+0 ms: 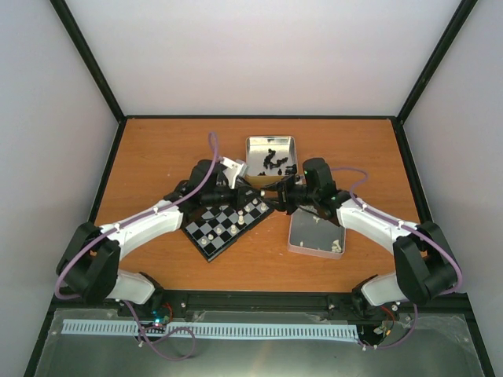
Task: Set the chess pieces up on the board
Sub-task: Place the chess piece on the chessboard.
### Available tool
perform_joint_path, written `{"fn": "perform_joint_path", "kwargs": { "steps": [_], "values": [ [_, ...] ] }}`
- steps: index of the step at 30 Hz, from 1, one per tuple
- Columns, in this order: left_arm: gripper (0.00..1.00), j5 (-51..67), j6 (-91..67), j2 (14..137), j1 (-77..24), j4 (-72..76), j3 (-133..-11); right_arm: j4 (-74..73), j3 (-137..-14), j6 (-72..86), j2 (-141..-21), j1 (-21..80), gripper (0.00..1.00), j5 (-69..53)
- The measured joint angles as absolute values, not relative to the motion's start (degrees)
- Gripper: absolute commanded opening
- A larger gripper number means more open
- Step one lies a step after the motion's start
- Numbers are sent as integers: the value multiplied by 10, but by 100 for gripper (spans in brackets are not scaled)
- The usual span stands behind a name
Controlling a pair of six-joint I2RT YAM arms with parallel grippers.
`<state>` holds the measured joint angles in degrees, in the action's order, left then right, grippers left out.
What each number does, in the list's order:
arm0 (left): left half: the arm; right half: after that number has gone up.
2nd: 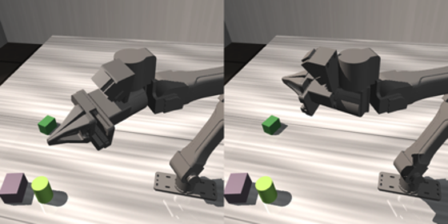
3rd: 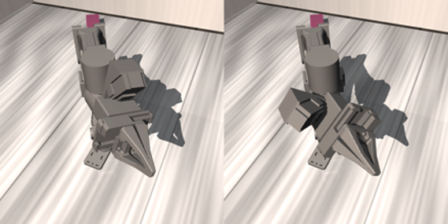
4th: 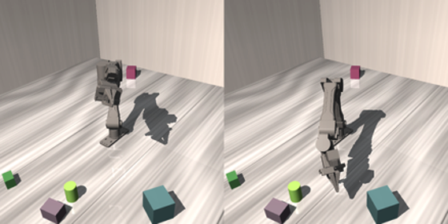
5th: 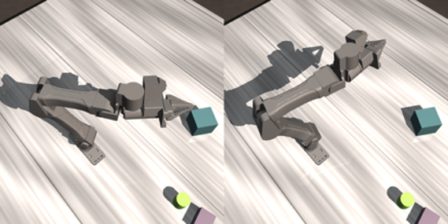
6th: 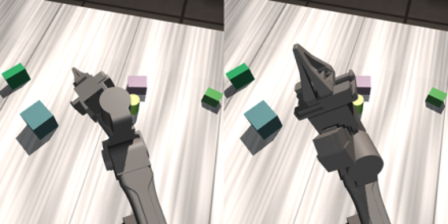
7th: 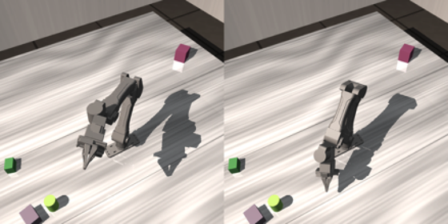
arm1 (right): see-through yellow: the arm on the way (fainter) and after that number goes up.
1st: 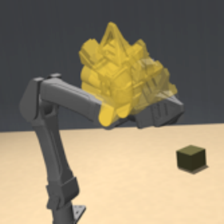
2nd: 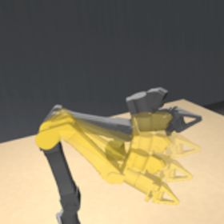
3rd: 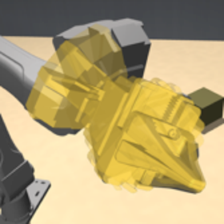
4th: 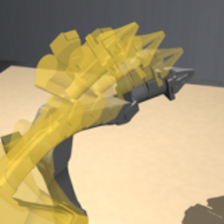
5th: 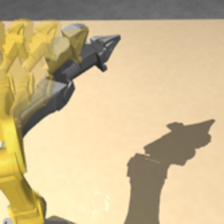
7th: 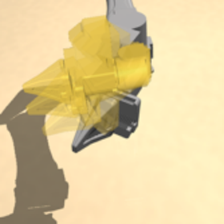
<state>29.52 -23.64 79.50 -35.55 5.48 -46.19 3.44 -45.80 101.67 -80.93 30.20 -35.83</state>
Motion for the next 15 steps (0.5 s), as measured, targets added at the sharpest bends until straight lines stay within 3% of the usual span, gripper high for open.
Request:
{"fn": "perform_joint_path", "kwargs": {
  "steps": [5,15],
  "values": [
    [1,265,-217,785,-356,0,-482,2,-463,973,-809,299,54,-351],
    [1,127,-208,741,-356,-241,-500,-152,-493,827,-774,259,55,-267]
  ]
}}
